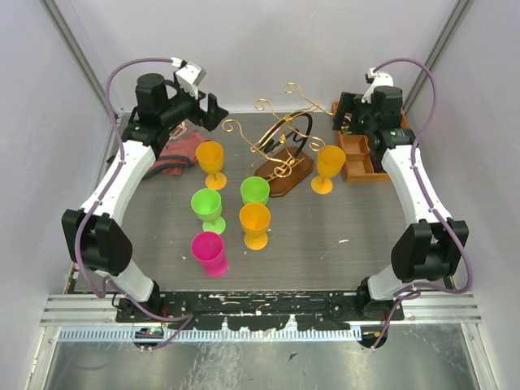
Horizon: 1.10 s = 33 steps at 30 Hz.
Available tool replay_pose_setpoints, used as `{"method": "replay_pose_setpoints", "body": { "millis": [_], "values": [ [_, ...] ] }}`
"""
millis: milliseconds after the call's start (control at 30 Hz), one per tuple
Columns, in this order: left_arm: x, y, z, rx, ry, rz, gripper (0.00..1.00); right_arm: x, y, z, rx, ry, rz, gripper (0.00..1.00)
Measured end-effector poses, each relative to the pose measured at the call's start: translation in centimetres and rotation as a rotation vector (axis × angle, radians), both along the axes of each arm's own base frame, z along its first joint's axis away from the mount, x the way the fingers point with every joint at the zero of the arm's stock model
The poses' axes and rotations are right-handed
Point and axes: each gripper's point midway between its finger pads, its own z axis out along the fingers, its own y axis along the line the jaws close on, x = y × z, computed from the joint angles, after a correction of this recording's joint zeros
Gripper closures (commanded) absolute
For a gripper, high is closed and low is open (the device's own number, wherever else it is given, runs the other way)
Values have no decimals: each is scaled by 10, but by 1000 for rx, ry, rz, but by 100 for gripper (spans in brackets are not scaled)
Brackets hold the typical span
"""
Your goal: Place the wine glass upside down on the wine glass rack
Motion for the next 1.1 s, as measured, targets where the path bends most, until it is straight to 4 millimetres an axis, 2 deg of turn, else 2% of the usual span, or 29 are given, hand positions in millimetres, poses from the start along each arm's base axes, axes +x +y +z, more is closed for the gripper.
{"method": "replay_pose_setpoints", "body": {
  "millis": [300,567,800,1100],
  "values": [
    [-1,-16,-26,66,38,-34,2,3,1,-5,3,23,-1,0],
    [-3,-20,-31,73,49,-40,2,11,0,-19,8,66,-12,0],
    [-5,-23,-36,65,76,-43,2,25,-3,-22,-2,76,-36,0],
    [-13,-28,-60,66,141,-53,2,52,-3,-31,-22,96,-43,0]
  ]
}}
